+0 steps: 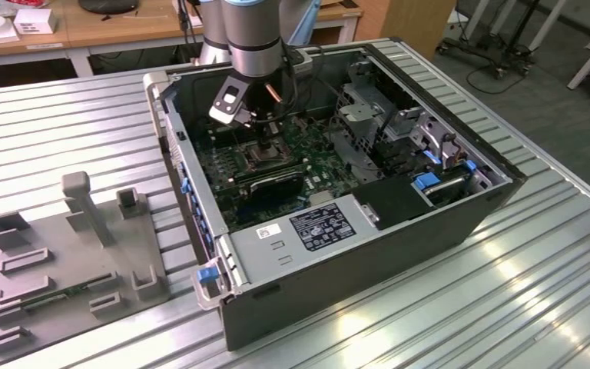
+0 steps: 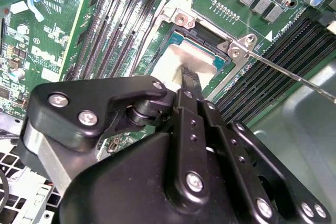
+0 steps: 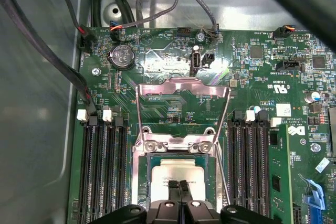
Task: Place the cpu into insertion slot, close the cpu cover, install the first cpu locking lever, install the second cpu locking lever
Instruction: 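Place the cpu into insertion slot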
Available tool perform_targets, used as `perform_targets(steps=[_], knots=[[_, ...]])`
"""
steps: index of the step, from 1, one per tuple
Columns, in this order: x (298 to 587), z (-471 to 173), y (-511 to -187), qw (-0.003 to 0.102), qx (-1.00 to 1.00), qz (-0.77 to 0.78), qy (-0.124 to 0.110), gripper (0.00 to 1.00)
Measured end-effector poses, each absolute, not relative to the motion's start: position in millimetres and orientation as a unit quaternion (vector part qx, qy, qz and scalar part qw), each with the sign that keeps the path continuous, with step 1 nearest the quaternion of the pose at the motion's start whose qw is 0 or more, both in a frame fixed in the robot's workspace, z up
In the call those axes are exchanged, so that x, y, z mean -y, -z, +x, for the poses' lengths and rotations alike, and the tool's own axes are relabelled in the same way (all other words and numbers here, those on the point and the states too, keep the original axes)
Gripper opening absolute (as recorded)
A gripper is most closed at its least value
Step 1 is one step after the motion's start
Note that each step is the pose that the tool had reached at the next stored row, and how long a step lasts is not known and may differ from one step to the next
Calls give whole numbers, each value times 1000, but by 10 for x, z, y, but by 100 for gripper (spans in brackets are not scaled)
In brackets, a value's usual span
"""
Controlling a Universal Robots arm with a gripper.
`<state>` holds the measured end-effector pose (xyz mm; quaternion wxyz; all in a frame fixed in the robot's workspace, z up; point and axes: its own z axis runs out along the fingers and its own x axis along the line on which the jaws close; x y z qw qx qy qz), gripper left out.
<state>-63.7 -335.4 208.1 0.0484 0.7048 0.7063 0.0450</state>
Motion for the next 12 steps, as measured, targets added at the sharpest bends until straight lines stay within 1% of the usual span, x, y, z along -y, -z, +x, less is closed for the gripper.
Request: perform_targets(steps=[5,7,12], knots=[[3354,-637,-2082,48,-706,705,-45,10],[3354,-634,-2083,43,-707,705,-39,10],[3354,-634,-2082,42,-707,705,-39,10]])
